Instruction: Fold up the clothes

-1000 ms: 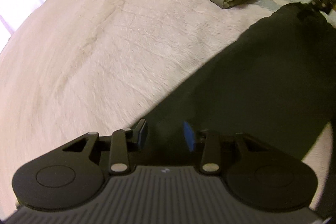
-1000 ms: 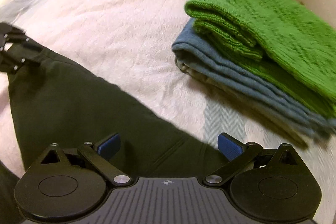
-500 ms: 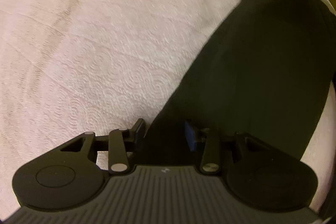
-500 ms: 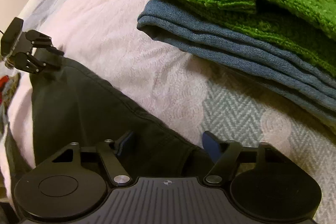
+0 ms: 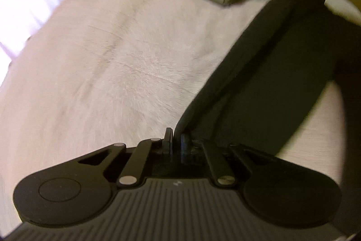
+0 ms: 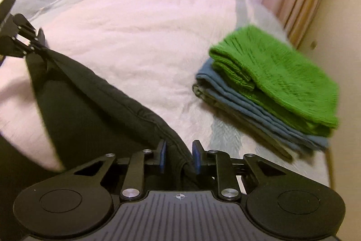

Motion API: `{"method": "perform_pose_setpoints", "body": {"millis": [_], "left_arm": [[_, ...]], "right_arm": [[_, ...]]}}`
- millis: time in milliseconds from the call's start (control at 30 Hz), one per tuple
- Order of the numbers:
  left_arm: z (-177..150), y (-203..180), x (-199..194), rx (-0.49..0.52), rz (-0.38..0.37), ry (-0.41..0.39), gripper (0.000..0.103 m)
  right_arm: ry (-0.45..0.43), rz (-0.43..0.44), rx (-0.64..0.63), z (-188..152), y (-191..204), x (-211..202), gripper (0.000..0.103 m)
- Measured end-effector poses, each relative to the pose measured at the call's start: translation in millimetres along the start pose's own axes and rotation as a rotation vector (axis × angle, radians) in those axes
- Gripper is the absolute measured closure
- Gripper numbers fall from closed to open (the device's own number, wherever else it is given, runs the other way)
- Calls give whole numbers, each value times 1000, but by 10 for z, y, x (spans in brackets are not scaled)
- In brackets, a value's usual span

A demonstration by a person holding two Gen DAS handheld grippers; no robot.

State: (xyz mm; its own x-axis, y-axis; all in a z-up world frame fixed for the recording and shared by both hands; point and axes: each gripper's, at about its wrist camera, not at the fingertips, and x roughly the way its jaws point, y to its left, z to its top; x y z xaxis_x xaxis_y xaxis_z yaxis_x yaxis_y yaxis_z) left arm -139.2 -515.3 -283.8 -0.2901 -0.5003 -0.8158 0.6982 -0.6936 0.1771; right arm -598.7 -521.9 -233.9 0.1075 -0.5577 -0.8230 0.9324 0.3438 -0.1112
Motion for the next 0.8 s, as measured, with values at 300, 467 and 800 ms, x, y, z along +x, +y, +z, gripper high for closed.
{"method": "perform_pose_setpoints", "body": {"millis": [300, 467, 800], "left_arm": [[-1305, -1209, -934, -477, -66, 178, 86], [-1784, -1304, -1107, -709, -32, 212, 84], [-2609, -565, -1218, -1495, 181, -2, 74]], "right_arm": [[307, -115, -21, -1079, 1417, -659, 34], [318, -154, 361, -1394, 1486, -792, 17], [-5, -103, 1248, -1737, 833, -1096, 17]]}}
